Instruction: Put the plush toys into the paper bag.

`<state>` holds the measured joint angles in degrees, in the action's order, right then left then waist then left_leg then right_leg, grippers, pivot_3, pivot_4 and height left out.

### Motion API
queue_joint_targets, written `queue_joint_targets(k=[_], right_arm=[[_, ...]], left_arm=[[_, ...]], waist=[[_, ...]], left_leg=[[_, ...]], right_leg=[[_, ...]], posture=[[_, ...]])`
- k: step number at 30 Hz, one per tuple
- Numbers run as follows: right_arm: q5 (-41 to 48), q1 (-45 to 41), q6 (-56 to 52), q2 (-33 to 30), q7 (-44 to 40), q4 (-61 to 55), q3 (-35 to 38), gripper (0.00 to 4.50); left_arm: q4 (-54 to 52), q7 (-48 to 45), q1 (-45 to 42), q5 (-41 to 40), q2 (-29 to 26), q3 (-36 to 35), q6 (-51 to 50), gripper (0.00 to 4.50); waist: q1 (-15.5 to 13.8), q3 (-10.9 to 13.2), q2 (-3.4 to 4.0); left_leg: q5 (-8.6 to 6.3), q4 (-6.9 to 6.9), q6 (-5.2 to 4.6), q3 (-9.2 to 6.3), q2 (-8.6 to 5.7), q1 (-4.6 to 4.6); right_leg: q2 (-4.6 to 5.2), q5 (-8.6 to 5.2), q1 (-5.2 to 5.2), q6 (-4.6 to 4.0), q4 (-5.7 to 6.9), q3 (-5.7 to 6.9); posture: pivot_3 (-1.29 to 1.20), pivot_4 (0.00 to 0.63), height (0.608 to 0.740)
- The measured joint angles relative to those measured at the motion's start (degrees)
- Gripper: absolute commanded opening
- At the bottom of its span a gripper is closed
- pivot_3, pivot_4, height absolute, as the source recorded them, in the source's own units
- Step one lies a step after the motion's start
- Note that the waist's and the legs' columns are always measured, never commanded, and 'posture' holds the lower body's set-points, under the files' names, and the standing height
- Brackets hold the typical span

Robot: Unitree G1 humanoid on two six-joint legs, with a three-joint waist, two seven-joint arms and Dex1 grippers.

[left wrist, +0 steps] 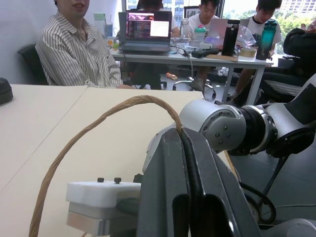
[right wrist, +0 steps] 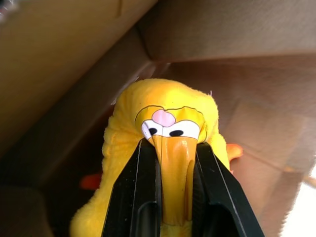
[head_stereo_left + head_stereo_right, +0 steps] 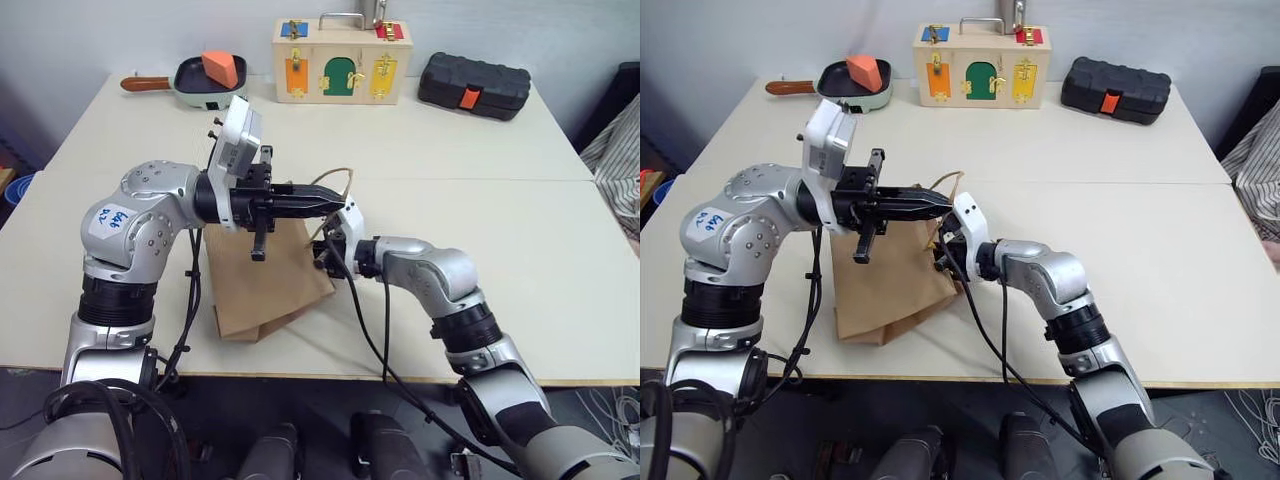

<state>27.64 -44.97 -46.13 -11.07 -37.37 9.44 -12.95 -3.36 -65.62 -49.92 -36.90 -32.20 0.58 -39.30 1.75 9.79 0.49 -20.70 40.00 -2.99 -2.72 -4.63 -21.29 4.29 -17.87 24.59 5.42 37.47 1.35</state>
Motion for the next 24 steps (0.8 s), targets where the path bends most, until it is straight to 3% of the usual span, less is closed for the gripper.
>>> queue_joint_targets(k=[5, 11, 14, 19, 24], right_arm=[[-0.5, -0.2, 0.4, 0.1, -2.9, 1.6, 0.7, 2.35], [1.3, 1.2, -4.2, -4.8, -6.5, -6.4, 1.1, 4.48], [4.0, 2.8, -7.5, -8.7, -6.7, -13.4, 4.4, 4.48], [11.1, 6.6, -16.7, -17.8, -3.1, -24.7, 19.1, 4.48], [14.1, 13.6, -24.9, -20.3, 3.3, -28.0, 27.9, 4.48]], left_arm=[[-0.3, 0.2, 0.1, 0.0, 0.0, 0.0, 0.4, 0.0], [-0.3, 0.6, 0.7, 0.2, 0.0, 0.0, 1.3, 0.0], [-0.4, 0.7, 0.9, 0.2, -0.3, -0.1, 1.2, 0.0], [-0.7, 0.9, 1.3, 0.1, -1.5, -0.4, 0.2, 0.0], [-1.2, 1.2, 1.4, -0.3, -1.6, -0.5, -0.4, 0.0]], waist=[[0.4, 0.0, 0.0], [0.1, 0.0, 0.0], [-0.2, 0.0, 0.0], [-0.8, 0.0, 0.0], [-1.1, 0.0, 0.0]], left_leg=[[0.03, -0.03, 0.07, 0.0, 0.04, 0.04], [0.03, -0.02, 0.07, -0.01, 0.02, 0.02], [0.03, -0.02, 0.07, -0.04, 0.0, -0.02], [0.03, -0.04, 0.06, -0.13, -0.07, -0.06], [0.03, -0.09, 0.06, -0.03, -0.05, -0.05]], right_leg=[[-0.02, 0.0, 0.03, 0.0, 0.05, 0.0], [0.0, 0.0, 0.04, 0.0, 0.04, -0.03], [0.01, 0.0, 0.03, 0.0, 0.0, -0.04], [0.07, 0.0, -0.01, 0.0, -0.06, -0.08], [0.06, 0.0, 0.0, 0.0, -0.09, -0.17]], posture=[[0.0, 0.15, 0.74], [0.0, 0.15, 0.74], [0.0, 0.15, 0.74], [0.0, 0.15, 0.74], [0.0, 0.15, 0.74]])
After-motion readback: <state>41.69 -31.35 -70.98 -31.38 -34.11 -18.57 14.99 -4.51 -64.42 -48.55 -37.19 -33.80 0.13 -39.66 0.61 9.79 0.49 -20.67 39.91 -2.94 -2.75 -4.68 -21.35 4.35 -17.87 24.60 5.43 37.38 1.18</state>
